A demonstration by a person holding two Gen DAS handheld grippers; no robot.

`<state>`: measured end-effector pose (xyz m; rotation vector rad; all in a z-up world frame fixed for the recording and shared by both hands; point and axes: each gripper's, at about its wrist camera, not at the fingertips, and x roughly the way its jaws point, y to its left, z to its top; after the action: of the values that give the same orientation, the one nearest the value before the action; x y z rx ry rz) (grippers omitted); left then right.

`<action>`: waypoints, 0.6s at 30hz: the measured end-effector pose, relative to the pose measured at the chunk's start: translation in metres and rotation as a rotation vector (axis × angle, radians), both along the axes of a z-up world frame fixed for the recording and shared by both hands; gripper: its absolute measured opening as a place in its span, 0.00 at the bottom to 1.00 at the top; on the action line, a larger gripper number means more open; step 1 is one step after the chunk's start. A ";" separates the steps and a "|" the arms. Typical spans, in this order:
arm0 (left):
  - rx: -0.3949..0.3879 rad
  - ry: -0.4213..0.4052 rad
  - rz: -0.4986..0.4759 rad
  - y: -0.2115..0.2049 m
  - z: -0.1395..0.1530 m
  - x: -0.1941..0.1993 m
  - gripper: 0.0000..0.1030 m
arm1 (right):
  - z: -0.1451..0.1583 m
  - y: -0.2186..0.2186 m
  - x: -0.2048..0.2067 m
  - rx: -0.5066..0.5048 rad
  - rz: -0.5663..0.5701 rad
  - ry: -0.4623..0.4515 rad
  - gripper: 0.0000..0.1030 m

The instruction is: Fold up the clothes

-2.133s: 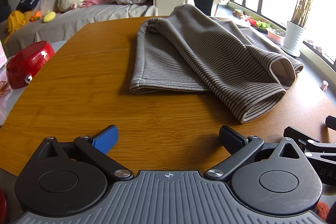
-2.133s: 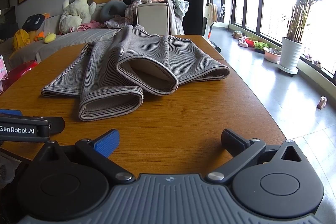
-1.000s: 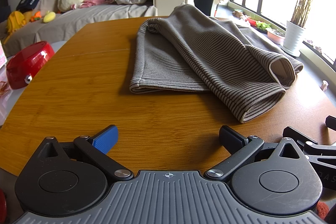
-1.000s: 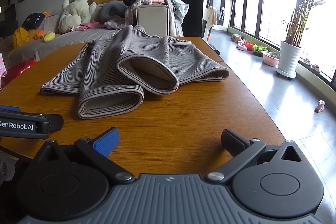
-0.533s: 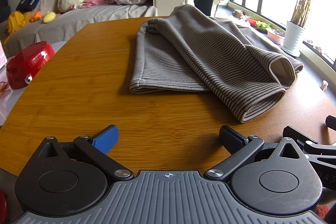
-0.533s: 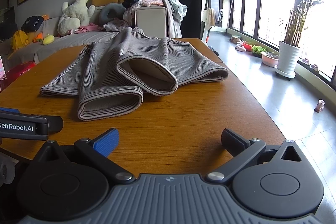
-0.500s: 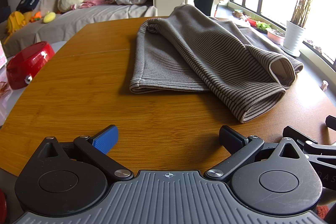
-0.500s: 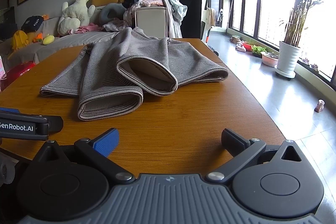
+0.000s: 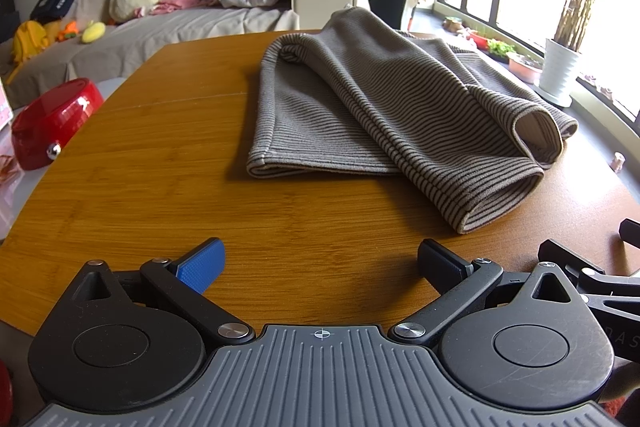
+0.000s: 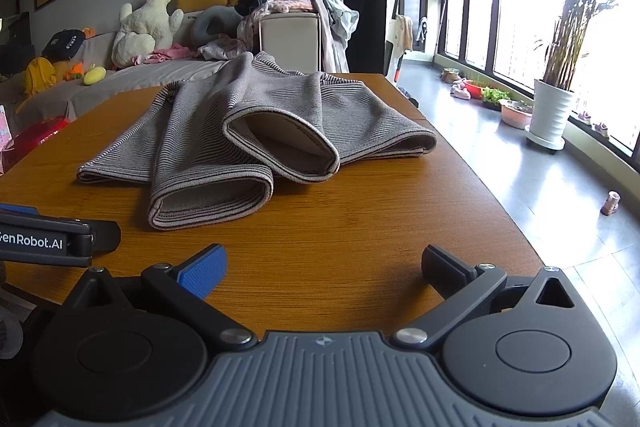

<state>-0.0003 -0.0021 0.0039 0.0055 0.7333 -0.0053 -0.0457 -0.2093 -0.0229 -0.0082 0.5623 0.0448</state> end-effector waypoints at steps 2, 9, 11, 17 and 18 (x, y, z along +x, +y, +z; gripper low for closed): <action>0.000 0.001 -0.001 0.000 0.000 0.000 1.00 | 0.000 -0.001 0.000 0.001 0.010 0.001 1.00; -0.024 0.008 -0.054 0.004 0.005 0.003 1.00 | 0.001 -0.007 -0.001 0.011 0.082 0.004 1.00; -0.077 0.000 -0.114 0.011 0.014 0.007 1.00 | 0.012 -0.020 0.005 0.097 0.141 0.020 1.00; -0.115 -0.174 -0.259 0.018 0.057 0.062 1.00 | 0.056 -0.051 0.076 0.170 0.126 -0.088 1.00; -0.133 -0.170 -0.263 0.017 0.057 0.078 1.00 | 0.058 -0.052 0.094 0.160 0.113 -0.097 1.00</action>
<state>0.0773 0.0153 0.0611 -0.0246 0.5566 -0.3016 0.0483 -0.2608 0.0354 0.1127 0.4596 0.1987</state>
